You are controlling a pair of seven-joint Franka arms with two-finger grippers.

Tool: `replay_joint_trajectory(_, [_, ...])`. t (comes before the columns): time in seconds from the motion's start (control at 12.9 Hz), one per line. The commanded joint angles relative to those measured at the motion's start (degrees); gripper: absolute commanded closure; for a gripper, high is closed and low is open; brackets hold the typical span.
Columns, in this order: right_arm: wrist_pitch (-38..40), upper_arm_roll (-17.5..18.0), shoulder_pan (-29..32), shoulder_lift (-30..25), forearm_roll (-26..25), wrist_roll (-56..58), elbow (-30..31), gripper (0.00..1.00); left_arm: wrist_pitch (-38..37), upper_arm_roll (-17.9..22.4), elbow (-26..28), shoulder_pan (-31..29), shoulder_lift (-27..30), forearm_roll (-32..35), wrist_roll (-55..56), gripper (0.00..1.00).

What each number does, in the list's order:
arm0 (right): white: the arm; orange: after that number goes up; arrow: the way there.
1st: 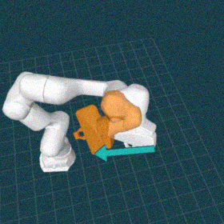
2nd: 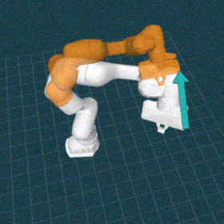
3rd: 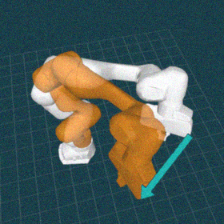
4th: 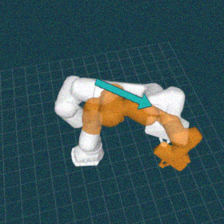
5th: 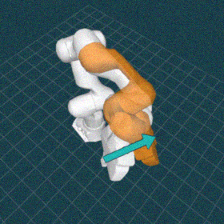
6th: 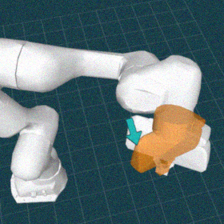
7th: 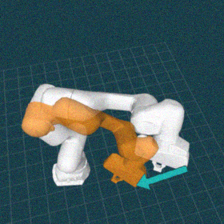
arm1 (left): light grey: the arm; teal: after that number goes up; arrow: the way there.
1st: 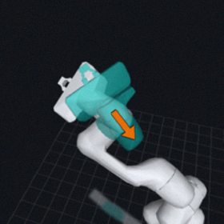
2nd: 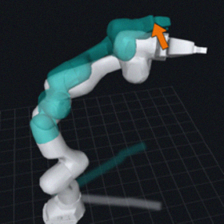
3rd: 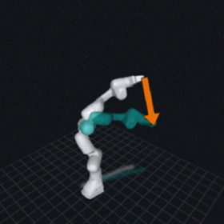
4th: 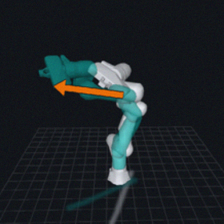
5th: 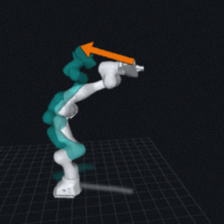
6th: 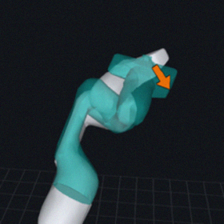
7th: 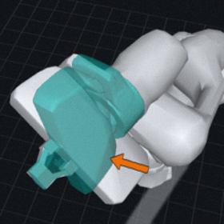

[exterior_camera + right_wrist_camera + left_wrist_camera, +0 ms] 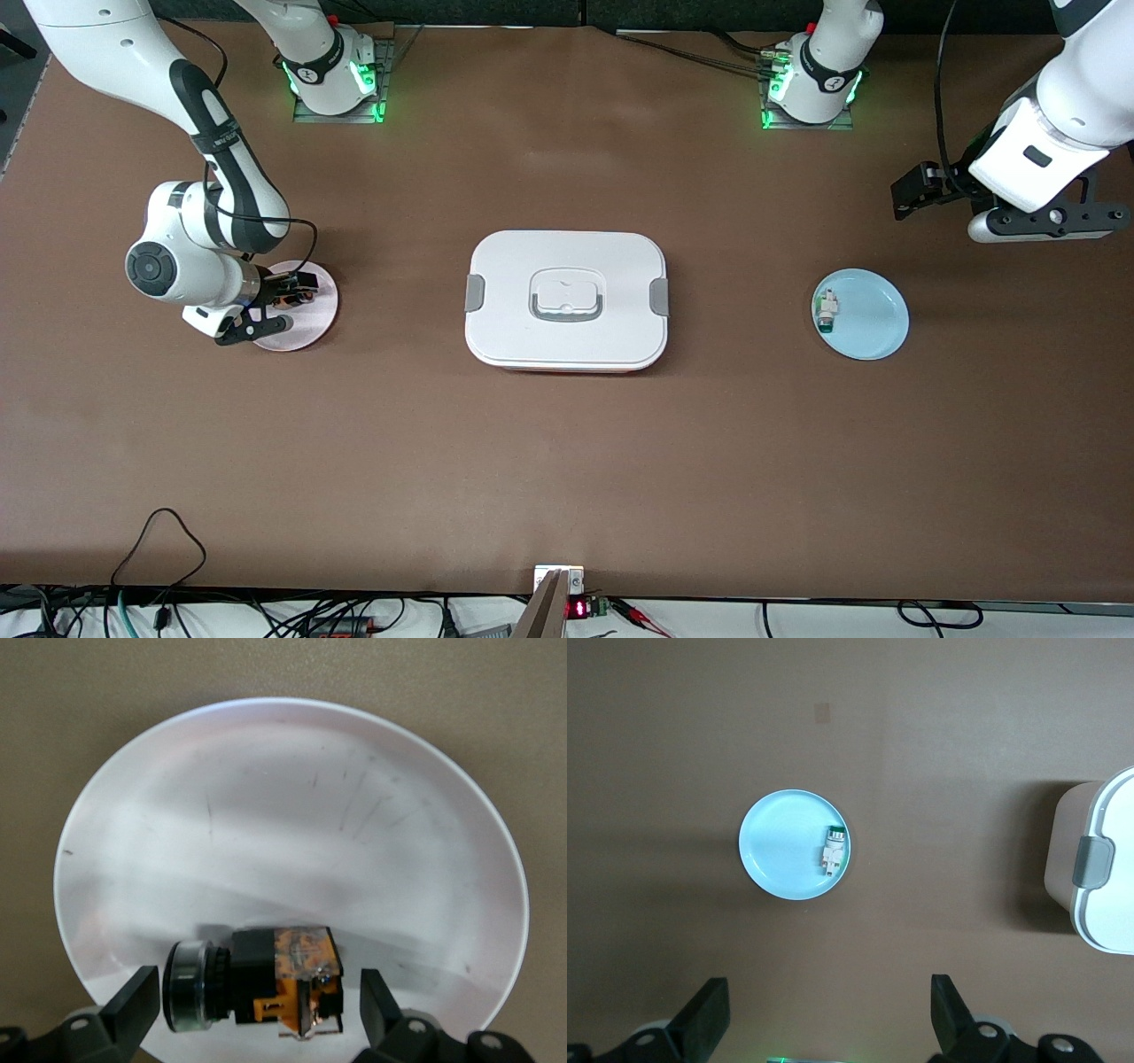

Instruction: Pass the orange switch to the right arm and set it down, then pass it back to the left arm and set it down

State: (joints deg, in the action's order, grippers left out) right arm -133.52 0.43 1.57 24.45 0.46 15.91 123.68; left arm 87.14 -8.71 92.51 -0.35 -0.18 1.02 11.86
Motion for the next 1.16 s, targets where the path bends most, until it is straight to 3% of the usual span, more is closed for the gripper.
replay_joint_trajectory(0.0, [-1.04, 0.89, 1.16, 0.51, 0.16, 0.71, -0.02, 0.00, -0.39, 0.01, 0.22, 0.00, 0.62, -0.40, -0.70, 0.00])
replay_joint_trajectory(0.16, [-1.04, 0.89, 1.16, 0.60, 0.16, 0.71, -0.11, 0.02, -0.39, 0.01, 0.22, 0.00, 0.62, -0.49, -0.70, 0.00])
replay_joint_trajectory(0.23, [-1.04, 0.89, 1.16, 0.60, 0.07, 0.88, -0.11, 0.08, -0.39, 0.01, 0.22, 0.00, 0.62, -0.49, -0.70, 0.00])
replay_joint_trajectory(0.47, [-0.51, 0.98, 1.07, 0.60, 0.07, 2.02, -0.19, 0.48, -0.39, 0.01, 0.22, 0.00, 0.62, -0.40, -0.70, 0.00])
replay_joint_trajectory(0.62, [-0.51, 0.89, 1.25, 0.60, 0.15, 6.92, -0.19, 0.61, -0.48, 0.01, 0.22, 0.00, 0.62, -0.40, -0.70, 0.00])
replay_joint_trajectory(0.85, [-0.43, 0.98, 1.51, -0.28, 0.33, 8.18, -0.63, 0.67, -0.66, -0.08, 0.13, 0.00, 0.62, -0.49, -0.61, 0.00])
replay_joint_trajectory(1.09, [2.11, 3.17, 1.95, -4.92, 0.59, 8.09, -1.42, 0.68, -0.75, -0.17, 0.13, 0.00, 0.62, -0.40, -0.52, 0.00])
